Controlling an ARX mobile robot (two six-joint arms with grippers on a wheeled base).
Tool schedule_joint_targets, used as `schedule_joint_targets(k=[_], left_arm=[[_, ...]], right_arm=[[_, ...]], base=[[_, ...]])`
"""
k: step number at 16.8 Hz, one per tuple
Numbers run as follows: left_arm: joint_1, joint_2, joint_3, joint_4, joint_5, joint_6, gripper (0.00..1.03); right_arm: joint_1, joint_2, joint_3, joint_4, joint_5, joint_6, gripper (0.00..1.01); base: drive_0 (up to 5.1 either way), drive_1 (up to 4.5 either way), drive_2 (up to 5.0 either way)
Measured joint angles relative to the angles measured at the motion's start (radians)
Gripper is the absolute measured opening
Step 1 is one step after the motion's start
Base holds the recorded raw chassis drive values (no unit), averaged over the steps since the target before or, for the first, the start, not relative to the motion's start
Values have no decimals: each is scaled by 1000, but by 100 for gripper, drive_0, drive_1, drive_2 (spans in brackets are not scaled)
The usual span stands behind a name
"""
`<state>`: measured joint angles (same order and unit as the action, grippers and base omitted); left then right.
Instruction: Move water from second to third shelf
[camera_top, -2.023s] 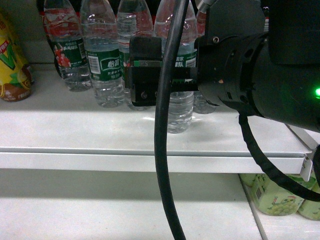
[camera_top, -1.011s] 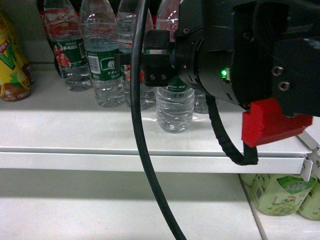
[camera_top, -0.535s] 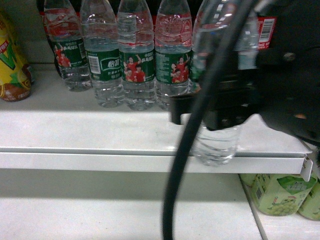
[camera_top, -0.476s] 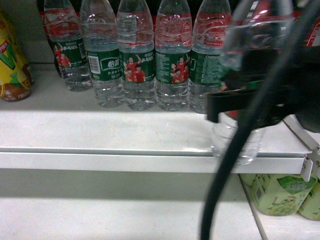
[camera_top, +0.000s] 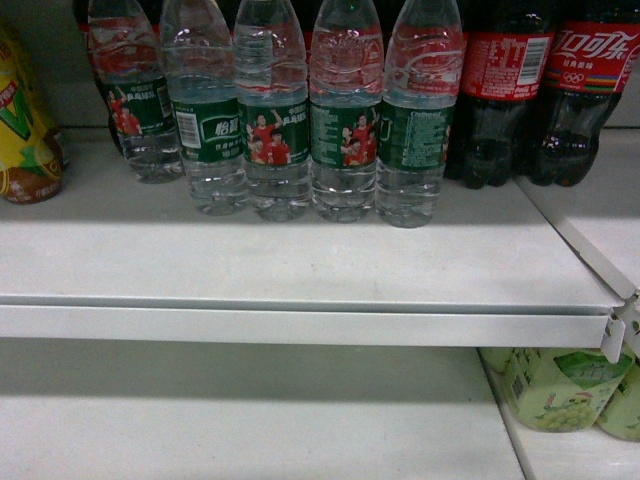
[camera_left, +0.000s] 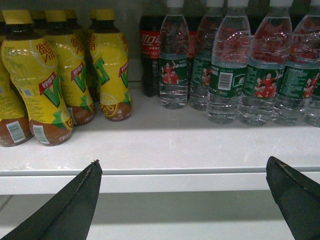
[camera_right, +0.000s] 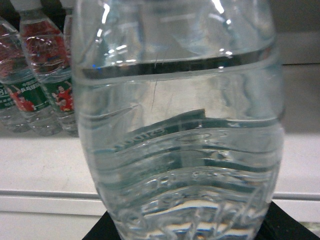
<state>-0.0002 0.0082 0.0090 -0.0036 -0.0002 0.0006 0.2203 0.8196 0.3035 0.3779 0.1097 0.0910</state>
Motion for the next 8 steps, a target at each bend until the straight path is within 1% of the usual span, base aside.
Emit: schedule_joint_targets(k=[1,2,3,5,8], left_arm=[[0,0,0,0,0,0,98],[0,0,0,0,0,0,98],[0,0,0,0,0,0,98],[0,0,0,0,0,0,98],[0,0,0,0,0,0,98]], right_arm=[[-21,-62,-15,-37,-10,-1,40],[-42,-132,-25,-87,-34,-2,40],[-53,-172,-29,-114,-45,-2,40],[-66,-241,-33,-156,-63,-3,40],[-71,-278,-33,-181,-70,-6,40]], base=[[0,0,0],[0,0,0],[0,0,0],[0,0,0],[0,0,0]])
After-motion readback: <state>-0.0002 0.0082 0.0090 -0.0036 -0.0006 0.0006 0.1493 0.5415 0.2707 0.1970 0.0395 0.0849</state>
